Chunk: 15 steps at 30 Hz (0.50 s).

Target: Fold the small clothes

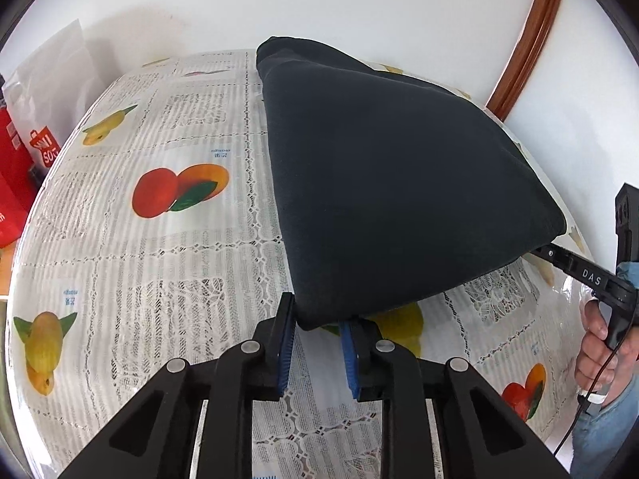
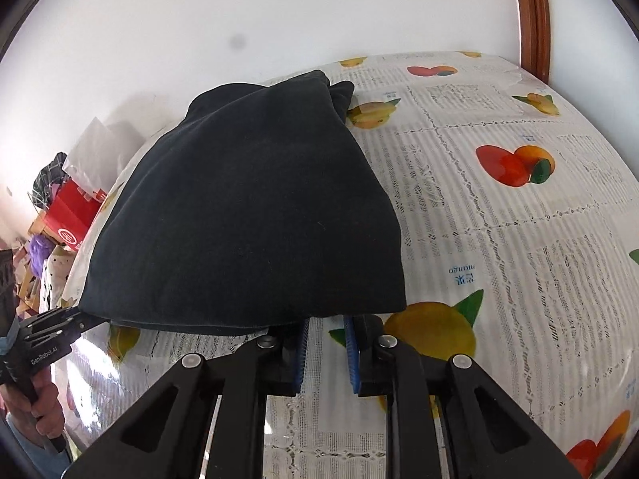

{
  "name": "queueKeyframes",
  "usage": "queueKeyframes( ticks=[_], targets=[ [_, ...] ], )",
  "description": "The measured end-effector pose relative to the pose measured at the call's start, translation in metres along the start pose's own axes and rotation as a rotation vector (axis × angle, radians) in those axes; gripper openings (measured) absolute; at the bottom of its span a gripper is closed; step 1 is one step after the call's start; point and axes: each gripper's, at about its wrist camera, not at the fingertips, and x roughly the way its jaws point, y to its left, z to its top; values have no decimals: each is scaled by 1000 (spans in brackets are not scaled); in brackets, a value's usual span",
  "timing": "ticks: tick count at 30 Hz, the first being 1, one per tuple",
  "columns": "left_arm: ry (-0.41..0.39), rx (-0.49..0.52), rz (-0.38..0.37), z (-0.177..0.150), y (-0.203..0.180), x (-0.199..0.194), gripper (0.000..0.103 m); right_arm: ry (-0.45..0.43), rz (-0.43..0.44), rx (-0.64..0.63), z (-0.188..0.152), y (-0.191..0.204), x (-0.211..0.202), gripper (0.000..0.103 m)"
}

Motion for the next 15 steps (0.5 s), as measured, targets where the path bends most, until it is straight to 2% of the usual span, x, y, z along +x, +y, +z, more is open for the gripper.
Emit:
queueKeyframes(
  ticks=[5,9,12,15],
  targets=[
    [-25,10,21,-6,-9,-22,21,-19,-47,51,-16,-4,-29,18],
    [-80,28,31,-3,-27,-50,40,-64,-116,35,-16,9,-64,22],
    [-146,52,32,0,-44,-75,56,-116,-164,-2,-11,26,-97,39],
    [-218,81,52,0,-61,-107,60,-196,-203,-45,-7,43,-132,55]
  ],
)
